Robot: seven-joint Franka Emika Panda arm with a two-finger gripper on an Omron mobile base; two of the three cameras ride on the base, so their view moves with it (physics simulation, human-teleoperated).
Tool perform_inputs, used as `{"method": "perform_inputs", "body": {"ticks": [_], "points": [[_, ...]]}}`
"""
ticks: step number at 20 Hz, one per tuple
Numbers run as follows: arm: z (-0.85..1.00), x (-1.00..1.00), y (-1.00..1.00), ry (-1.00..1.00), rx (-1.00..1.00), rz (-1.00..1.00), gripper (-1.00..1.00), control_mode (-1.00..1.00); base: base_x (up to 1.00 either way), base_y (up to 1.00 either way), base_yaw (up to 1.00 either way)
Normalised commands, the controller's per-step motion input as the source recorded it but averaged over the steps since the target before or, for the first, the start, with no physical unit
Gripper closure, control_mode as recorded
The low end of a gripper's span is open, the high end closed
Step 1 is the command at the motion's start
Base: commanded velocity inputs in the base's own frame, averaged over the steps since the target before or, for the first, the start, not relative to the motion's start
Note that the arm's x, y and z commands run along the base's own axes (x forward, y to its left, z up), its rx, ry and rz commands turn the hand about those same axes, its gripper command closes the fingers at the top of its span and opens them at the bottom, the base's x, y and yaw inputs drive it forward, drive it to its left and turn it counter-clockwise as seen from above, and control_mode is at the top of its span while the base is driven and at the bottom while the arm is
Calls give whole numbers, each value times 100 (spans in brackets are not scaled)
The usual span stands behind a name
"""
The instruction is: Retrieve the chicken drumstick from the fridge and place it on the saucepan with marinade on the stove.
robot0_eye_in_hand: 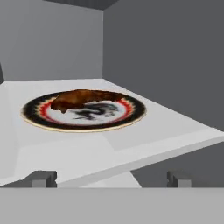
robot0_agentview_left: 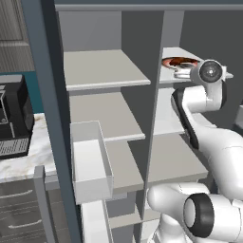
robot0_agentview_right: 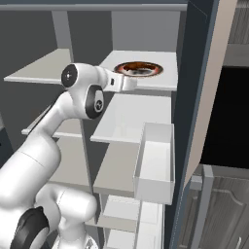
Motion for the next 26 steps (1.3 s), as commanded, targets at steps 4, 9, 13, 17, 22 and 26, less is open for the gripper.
{"method": "perform_inputs", "body": {"ticks": [4,9,13,17,22,26], "points": [[44,30,-14,5,8,7,-100,-100,0,0,0],[30,67,-15,22,2,13,-100,-100,0,0,0],[16,83,-27,21,0,17,-100,-100,0,0,0],[9,77,-31,26,0,16,-100,-100,0,0,0],[0,55,-28,27,0,11,-100,-100,0,0,0],[0,46,-12,18,0,9,-100,-100,0,0,0]]}}
